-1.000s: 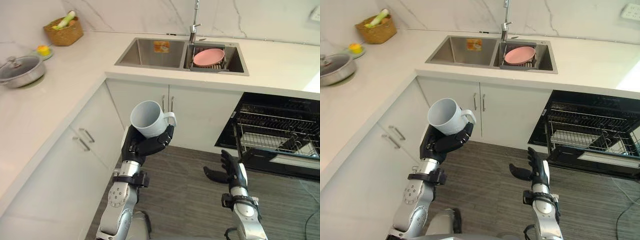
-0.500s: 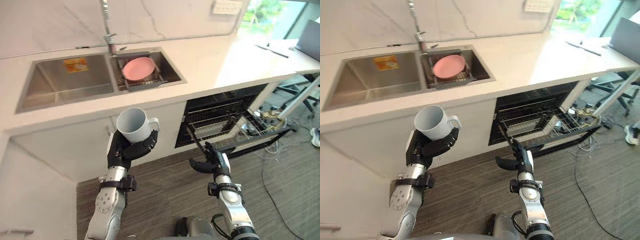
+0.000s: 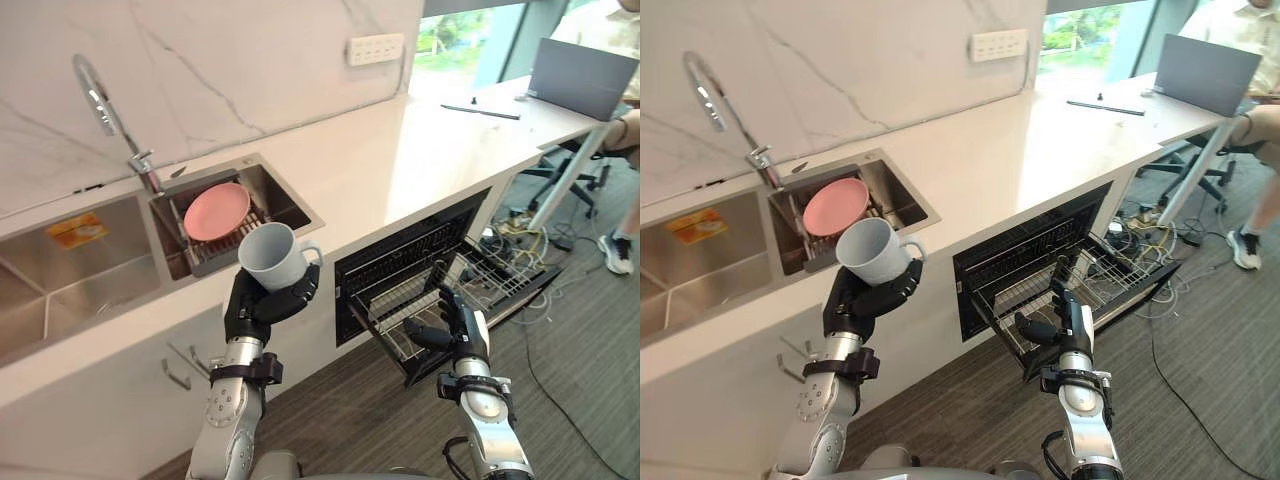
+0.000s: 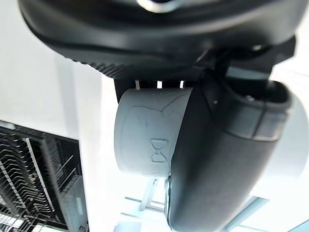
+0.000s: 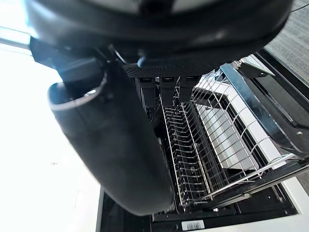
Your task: Walk over to the sink, pick up the cup, carry it to the dishwasher, place the cup inside the dishwasher, then close the dishwasher door
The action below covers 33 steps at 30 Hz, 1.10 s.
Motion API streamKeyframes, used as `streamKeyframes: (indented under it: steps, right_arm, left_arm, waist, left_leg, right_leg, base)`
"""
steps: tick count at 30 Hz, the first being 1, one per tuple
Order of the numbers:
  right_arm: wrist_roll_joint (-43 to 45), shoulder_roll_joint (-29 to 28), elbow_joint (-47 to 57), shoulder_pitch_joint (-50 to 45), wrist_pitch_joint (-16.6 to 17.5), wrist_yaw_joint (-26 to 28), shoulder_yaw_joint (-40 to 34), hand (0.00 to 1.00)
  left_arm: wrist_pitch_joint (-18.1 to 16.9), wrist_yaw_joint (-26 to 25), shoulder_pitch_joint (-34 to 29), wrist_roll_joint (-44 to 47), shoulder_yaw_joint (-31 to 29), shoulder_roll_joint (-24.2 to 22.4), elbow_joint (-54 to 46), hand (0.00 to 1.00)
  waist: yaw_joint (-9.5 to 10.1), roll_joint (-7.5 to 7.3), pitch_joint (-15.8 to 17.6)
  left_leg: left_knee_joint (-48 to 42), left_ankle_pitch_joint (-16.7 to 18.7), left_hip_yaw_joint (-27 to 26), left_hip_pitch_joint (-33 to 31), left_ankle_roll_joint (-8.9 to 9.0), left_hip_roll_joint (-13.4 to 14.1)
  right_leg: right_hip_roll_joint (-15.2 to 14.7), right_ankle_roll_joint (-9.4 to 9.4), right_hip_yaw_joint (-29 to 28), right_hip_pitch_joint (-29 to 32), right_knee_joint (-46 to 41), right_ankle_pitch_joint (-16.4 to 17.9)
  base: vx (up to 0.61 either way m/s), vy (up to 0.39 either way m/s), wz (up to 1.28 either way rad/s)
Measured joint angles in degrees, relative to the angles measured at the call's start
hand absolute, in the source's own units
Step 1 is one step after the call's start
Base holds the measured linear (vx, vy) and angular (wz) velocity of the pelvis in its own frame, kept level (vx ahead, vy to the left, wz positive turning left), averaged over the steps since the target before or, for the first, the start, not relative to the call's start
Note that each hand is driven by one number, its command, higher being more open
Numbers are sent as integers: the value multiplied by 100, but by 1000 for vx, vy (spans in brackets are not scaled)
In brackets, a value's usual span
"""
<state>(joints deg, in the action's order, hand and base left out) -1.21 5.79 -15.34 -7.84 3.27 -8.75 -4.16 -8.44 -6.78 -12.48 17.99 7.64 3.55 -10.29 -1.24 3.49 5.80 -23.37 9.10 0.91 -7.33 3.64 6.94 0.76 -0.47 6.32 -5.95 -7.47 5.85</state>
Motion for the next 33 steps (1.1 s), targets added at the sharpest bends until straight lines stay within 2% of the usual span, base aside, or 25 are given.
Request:
streamKeyframes:
  steps: [1,2,7,11,14,20,28,33]
  right_arm:
    - [0,-31,-1,-38,0,1,-5,90]
    - [0,-75,-2,-94,0,3,-26,90]
    - [0,-148,2,-118,0,105,-56,90]
    - [5,-201,155,-142,-1,140,-69,90]
    - [155,-251,648,-242,0,178,-88,90]
    - [439,-306,1575,-286,93,372,21,90]
    - [777,-258,2197,-262,204,579,517,90]
    - [1118,-106,2369,112,237,669,1070,90]
  left_arm:
    - [0,-10,5,0,-22,14,-1,30]
    - [-1,-16,4,0,-58,14,-10,30]
    - [-1,-13,3,-1,-35,2,-79,30]
    - [0,-5,17,-5,18,-3,-114,30]
    - [1,-8,75,-153,66,15,-114,30]
    - [0,-65,625,-264,63,244,-56,30]
    - [-8,-217,1191,-460,41,341,415,30]
    - [-3,-322,1477,-473,57,464,910,30]
  waist:
    - [-41,-44,-13]
    - [-108,-100,-17]
    - [-104,-117,-24]
    - [-123,-132,-32]
    - [-142,-147,-38]
    - [-163,-265,-113]
    - [-207,-316,-171]
    - [-272,-363,-203]
  left_leg:
    - [88,-10,-2,43,-33,-47]
    - [324,-84,-33,147,-140,-196]
    - [877,-297,-215,488,-252,-424]
    - [1037,-354,-294,582,-242,-427]
    - [1128,-379,-381,666,-233,-402]
    - [1269,-383,-709,824,-231,-334]
    - [1578,-454,-1132,1050,-273,-366]
    - [1658,-490,-1297,1051,-286,-392]
  right_leg:
    - [-60,29,-10,-12,30,-3]
    - [-200,78,-26,-17,54,-7]
    - [-445,229,-159,-95,177,-40]
    - [-456,254,-229,-106,247,-61]
    - [-436,257,-314,-107,256,-79]
    - [-391,278,-650,-103,412,-234]
    - [-404,353,-1047,-15,485,-336]
    - [-404,397,-1217,87,547,-436]
  base:
    - [78,95,4]
    - [79,114,6]
    - [42,84,-8]
    - [-4,7,-10]
    - [-9,-6,-16]
    - [-3,16,-31]
    - [-6,24,-26]
    - [5,22,-17]
